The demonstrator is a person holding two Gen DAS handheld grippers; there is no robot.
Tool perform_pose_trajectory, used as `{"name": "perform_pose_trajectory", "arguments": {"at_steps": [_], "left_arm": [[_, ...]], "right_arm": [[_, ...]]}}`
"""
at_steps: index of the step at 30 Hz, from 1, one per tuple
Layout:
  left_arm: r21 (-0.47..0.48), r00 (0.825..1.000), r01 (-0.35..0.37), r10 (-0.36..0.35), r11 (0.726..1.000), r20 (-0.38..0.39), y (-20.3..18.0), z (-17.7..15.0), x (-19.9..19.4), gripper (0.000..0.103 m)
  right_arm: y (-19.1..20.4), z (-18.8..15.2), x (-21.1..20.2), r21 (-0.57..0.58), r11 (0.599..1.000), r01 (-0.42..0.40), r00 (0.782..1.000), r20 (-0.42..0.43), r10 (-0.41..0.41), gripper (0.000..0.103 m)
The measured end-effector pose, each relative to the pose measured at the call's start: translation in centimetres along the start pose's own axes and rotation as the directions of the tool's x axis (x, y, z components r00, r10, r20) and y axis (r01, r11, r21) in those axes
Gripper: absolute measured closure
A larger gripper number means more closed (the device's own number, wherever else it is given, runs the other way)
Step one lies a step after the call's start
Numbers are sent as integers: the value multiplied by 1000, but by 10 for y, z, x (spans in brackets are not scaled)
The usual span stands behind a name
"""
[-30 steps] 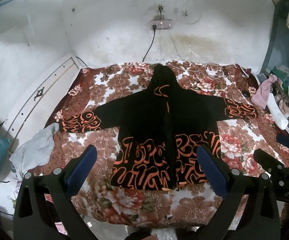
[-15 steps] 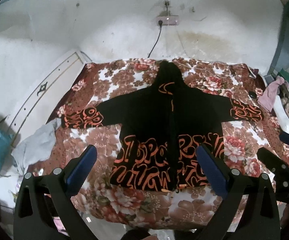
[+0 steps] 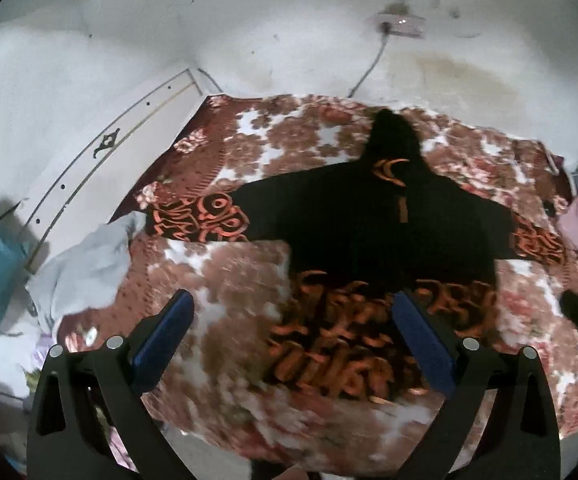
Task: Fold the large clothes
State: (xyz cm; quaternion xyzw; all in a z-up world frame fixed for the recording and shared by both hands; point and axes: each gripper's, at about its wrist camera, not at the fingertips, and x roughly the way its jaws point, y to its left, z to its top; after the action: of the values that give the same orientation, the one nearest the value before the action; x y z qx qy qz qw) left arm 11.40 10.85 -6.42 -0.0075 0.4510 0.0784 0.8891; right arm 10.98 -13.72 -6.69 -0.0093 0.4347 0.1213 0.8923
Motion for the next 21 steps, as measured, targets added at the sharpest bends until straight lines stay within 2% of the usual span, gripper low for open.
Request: {"name": "perform_pose_trajectory", "arguments": {"at_steps": [3,5,8,11,14,16,18,21], "left_arm": [[2,999,44,-44,999,-22,47,22,39,5],[20,996,90,-90,996,-19,74,37,60,5],[59,999,23,-21,998,-35,111,53,100,5],[44,997,6,-3,999,-72,154,63,152,5],[-15,995,0,-2,1000,-100,191,64,195,5],[-95,991,15,-27,995,-129,221,60,232,5],[-186,986,51,-79,981,-147,249,55,268,5],[-270,986,65,-104,961,-133,277,44,309,5]], "right_arm": [[34,18,35,23,998,51,999,-14,-50,5],[54,29,52,59,997,51,999,-18,-50,5],[84,43,79,35,997,67,998,-19,-67,5],[111,53,116,3,996,91,995,-40,-91,5],[133,60,157,-34,995,90,994,-56,-91,5],[147,63,184,-75,993,96,993,-61,-100,5],[163,65,220,-122,988,90,993,-68,-99,5],[184,65,271,-188,978,85,993,-68,-99,5]]}}
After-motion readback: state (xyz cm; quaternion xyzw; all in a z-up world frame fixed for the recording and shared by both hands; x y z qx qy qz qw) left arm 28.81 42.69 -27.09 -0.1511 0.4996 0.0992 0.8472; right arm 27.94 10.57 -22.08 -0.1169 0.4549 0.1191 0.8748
